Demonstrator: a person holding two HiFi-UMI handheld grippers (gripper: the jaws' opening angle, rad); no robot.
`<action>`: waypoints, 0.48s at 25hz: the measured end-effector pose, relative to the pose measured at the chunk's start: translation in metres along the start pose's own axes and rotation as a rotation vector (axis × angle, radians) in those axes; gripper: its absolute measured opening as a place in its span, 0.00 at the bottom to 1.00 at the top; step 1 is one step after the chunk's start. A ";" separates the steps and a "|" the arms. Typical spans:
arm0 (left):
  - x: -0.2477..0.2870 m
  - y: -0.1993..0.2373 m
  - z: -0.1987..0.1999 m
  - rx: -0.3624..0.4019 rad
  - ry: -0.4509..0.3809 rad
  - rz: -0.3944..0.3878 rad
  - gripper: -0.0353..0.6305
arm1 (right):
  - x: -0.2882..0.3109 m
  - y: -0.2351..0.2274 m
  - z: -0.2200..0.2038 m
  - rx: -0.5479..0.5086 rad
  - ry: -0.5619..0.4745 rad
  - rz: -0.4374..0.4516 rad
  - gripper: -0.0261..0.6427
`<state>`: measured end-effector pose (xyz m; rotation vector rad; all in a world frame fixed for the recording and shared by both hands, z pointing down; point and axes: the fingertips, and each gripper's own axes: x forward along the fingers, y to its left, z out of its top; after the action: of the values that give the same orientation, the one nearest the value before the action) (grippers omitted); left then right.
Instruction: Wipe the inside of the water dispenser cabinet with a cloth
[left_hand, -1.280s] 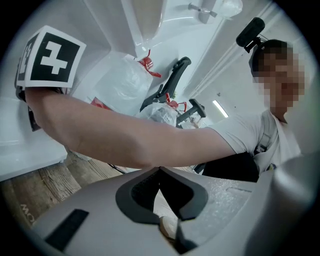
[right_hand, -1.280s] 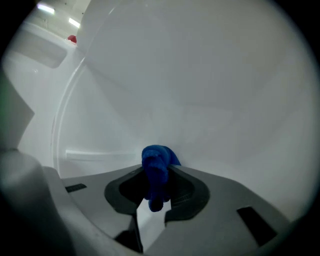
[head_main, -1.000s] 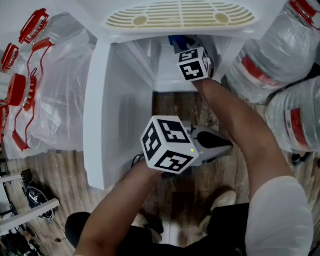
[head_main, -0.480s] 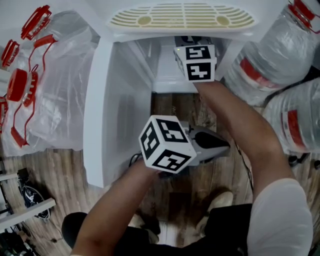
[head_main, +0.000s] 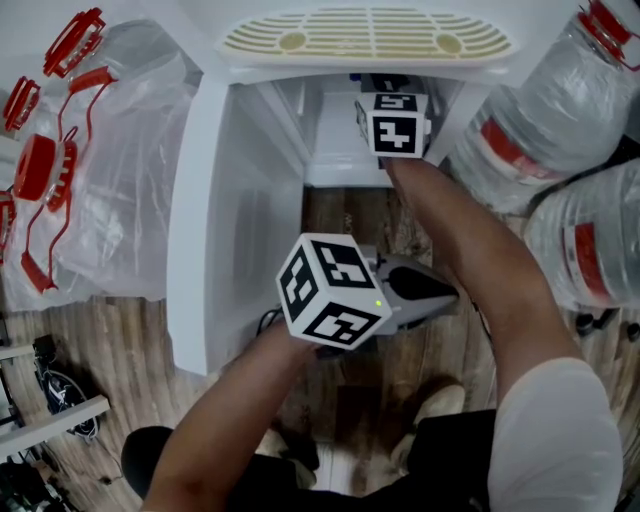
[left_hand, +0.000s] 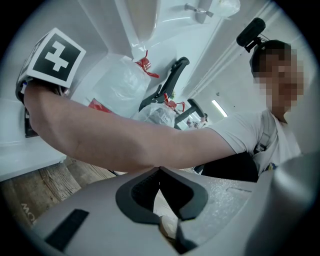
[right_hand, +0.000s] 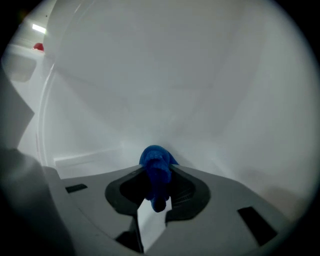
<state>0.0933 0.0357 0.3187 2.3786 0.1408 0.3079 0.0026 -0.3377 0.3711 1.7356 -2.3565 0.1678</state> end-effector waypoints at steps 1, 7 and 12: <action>0.000 0.000 0.000 0.001 0.001 0.001 0.05 | 0.002 -0.001 -0.006 0.001 0.015 -0.005 0.15; -0.002 0.000 0.000 0.003 0.000 0.007 0.05 | 0.007 -0.010 -0.050 0.122 0.134 -0.032 0.15; -0.001 -0.003 -0.001 0.007 0.004 0.002 0.05 | 0.000 -0.015 -0.058 0.266 0.150 -0.029 0.16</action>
<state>0.0915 0.0384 0.3174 2.3853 0.1413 0.3135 0.0228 -0.3293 0.4270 1.7970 -2.2829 0.6100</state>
